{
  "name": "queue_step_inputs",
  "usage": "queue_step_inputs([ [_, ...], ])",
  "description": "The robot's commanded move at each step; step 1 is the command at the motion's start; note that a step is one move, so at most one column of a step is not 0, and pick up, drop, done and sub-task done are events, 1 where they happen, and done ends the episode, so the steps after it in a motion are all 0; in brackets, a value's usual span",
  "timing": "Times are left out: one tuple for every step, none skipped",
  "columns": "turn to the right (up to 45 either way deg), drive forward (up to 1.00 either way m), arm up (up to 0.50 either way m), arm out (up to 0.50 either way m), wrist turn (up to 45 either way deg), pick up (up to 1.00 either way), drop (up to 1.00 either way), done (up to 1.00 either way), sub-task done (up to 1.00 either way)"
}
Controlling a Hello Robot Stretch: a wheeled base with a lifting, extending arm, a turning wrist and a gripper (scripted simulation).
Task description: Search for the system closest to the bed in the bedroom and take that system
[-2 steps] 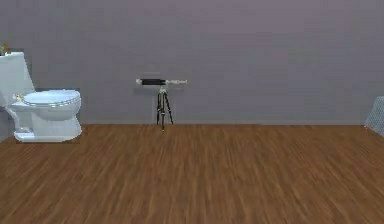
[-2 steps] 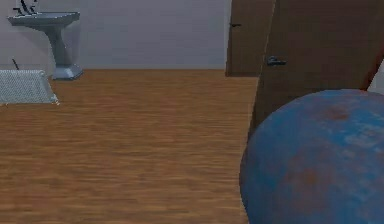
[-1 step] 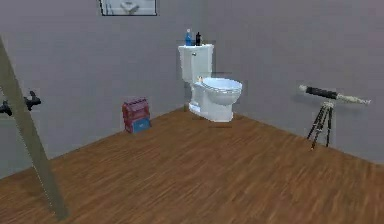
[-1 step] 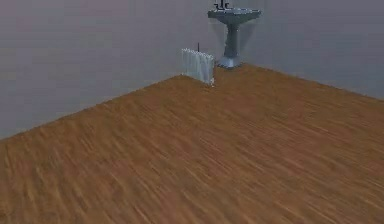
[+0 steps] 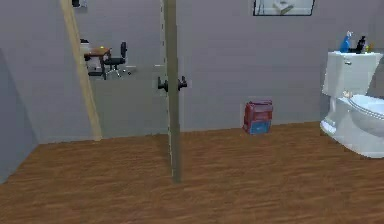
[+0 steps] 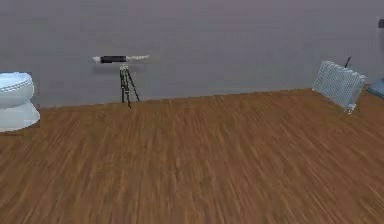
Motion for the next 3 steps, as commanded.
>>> queue_step_inputs([
  [0.0, 1.0, 0.0, 0.0, 0.0, 0.0, 0.0, 0.0, 0.0],
  [-9.0, 0.0, 0.0, 0.0, 0.0, 0.0, 0.0, 0.0, 0.0],
  [0.0, 0.2, 0.0, 0.0, 0.0, 0.0, 0.0, 0.0, 0.0],
])
